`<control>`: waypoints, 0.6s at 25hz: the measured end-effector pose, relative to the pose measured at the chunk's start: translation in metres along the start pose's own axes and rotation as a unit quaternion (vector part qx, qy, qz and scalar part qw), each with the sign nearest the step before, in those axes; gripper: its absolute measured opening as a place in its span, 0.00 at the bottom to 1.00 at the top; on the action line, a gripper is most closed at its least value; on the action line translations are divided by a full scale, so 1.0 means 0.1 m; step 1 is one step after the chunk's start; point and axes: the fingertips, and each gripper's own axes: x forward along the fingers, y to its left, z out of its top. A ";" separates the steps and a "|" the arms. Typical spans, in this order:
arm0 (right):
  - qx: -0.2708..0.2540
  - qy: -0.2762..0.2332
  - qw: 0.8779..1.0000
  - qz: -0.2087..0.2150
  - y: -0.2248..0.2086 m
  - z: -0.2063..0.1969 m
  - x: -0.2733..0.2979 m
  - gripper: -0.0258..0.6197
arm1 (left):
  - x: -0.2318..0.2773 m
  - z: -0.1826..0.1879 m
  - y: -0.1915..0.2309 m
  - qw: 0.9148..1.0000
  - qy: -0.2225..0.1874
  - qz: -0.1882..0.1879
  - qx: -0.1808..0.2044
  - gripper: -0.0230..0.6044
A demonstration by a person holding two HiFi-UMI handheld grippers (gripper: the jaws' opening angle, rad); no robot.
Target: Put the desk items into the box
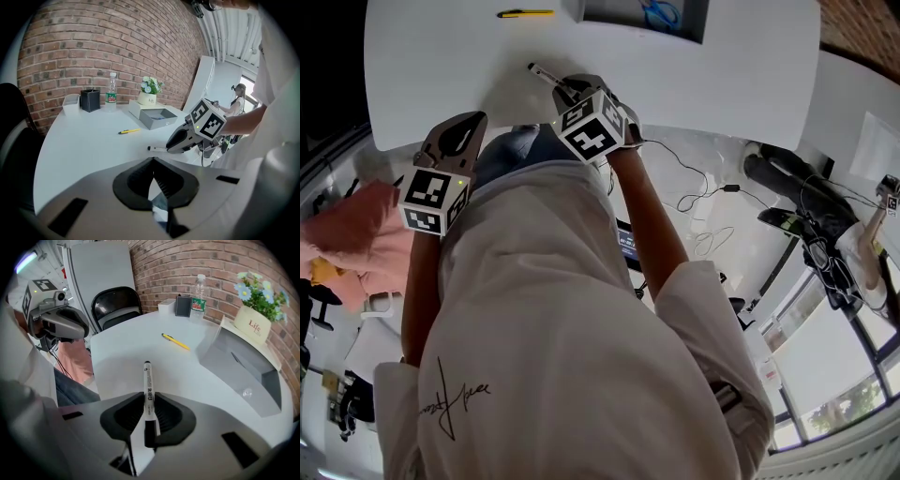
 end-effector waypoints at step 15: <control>-0.008 0.019 1.000 0.009 -0.01 -0.05 0.03 0.17 | -0.06 -0.01 0.07 1.000 -0.011 0.007 -0.007 0.05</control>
